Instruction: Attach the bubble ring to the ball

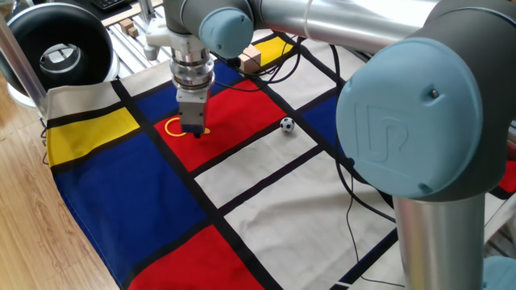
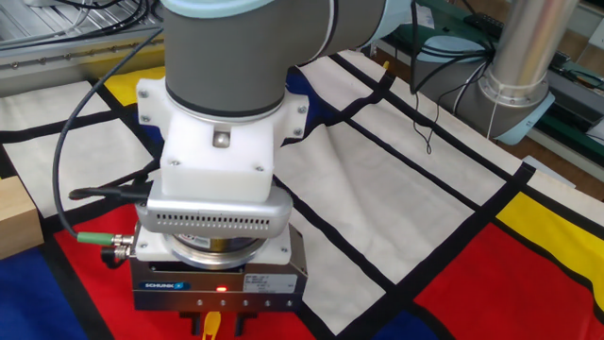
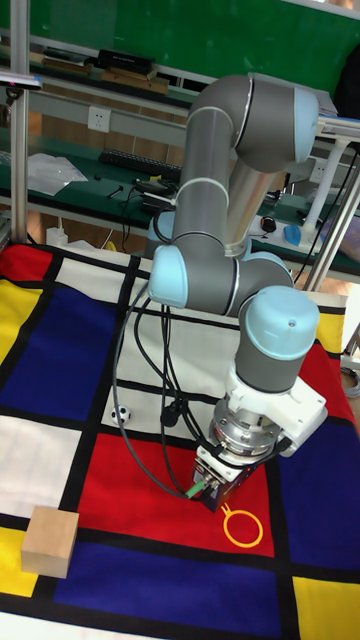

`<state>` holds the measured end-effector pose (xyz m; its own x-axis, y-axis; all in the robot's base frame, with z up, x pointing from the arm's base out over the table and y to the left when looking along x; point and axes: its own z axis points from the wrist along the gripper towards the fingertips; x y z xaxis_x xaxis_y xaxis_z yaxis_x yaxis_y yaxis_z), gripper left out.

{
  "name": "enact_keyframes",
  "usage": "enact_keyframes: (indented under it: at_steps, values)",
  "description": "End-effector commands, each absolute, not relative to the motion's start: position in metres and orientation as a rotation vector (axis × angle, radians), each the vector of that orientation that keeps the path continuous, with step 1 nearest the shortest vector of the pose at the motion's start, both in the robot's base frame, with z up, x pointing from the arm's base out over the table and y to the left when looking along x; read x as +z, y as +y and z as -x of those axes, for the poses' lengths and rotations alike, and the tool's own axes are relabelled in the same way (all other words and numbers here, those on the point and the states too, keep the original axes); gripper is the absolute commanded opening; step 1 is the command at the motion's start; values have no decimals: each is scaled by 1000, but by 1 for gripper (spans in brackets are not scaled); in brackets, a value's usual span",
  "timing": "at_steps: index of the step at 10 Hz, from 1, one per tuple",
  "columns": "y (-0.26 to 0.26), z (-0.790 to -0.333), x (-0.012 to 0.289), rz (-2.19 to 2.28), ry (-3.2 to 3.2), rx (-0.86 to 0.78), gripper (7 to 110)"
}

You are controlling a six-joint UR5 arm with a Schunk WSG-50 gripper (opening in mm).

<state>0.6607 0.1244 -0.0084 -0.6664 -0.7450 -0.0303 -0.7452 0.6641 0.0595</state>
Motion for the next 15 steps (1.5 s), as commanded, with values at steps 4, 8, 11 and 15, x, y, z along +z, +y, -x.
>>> enact_keyframes:
  at_steps: [4, 8, 11, 15]
  values:
    - [126, -665, -11, 1261, 2862, 122, 22]
    - [127, -667, -12, 1226, 2873, 125, 22]
    - [127, -668, -14, 1222, 2876, 122, 22]
    - [128, -667, -15, 1217, 2881, 135, 22]
